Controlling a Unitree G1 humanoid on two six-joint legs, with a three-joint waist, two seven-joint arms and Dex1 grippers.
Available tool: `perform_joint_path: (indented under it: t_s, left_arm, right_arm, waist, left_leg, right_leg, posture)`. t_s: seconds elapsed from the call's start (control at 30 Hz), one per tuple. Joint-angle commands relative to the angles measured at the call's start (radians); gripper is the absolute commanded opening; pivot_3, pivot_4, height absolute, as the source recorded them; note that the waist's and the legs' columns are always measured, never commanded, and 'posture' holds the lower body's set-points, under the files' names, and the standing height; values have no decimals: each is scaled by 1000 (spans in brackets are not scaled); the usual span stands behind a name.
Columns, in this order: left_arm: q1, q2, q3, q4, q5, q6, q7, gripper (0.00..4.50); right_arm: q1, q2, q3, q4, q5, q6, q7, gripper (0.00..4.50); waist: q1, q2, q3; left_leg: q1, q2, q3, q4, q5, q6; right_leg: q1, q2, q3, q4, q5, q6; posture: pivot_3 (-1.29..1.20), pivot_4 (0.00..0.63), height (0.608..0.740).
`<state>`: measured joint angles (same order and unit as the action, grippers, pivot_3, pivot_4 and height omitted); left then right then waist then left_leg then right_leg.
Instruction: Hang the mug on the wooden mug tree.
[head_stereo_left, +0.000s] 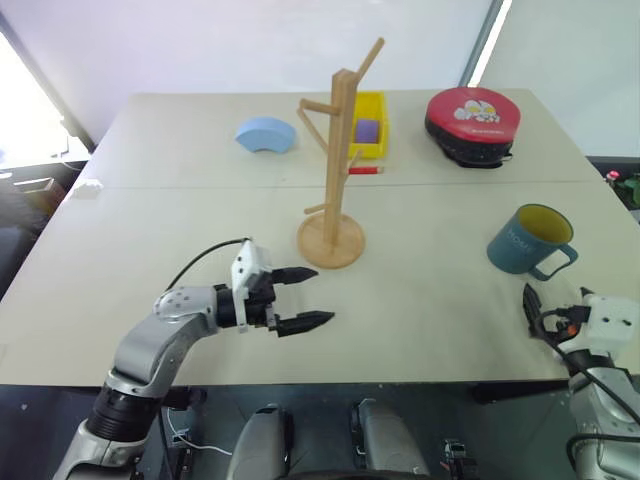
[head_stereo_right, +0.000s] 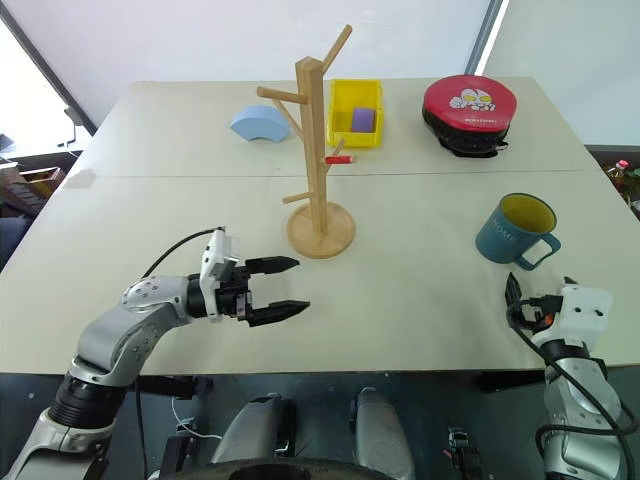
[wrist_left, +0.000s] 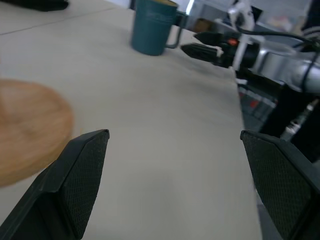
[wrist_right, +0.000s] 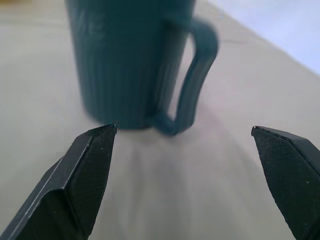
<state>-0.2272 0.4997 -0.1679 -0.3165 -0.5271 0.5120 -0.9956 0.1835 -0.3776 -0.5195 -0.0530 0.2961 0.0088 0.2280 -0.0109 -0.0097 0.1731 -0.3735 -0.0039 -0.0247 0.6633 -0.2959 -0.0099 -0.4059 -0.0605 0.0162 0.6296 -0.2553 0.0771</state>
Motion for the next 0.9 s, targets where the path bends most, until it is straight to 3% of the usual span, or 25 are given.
perform_joint_path:
  t_s: [0.03, 0.47, 0.73, 0.83, 0.9]
  left_arm:
    - [-31, -5, -31, -30, 20, -25, -8, 4500]
    - [-15, -22, -8, -57, 2, -23, 36, 4500]
    - [-2, -18, -7, -69, 14, -35, 57, 4500]
    - [0, -14, -5, -70, 16, -39, 60, 4500]
    - [0, -11, -4, -69, 18, -41, 62, 4500]
  right_arm:
    - [-57, 2, -33, 16, -21, -7, -80, 4460]
    - [-167, -23, -20, 153, -81, -8, -161, 4460]
    - [-252, -31, -6, 277, -71, -34, -128, 4460]
    - [-279, -38, -1, 319, -68, -51, -105, 3607]
    - [-291, -40, 1, 334, -62, -58, -90, 2633]
  waist:
    - [-1, 0, 0]
    - [-2, 0, 0]
    - [-3, 0, 0]
    - [-3, 0, 0]
    - [-3, 0, 0]
  left_leg:
    - [0, 0, 0, 0, 0, 0]
    - [0, 0, 1, 0, 0, 0]
    - [1, 0, 1, 0, 0, 1]
    - [1, 0, 1, 0, 0, 1]
    - [1, 0, 1, 0, 0, 1]
  right_leg:
    - [0, 0, 0, 0, 0, 0]
    - [0, 5, 2, 0, 0, 1]
    - [0, 6, 2, 0, 0, 1]
    - [0, 6, 2, 0, 0, 1]
    - [0, 6, 2, 1, 0, 1]
  posture:
    - [0, 150, 735]
    - [0, 150, 735]
    - [0, 150, 735]
    - [0, 150, 735]
    - [0, 150, 735]
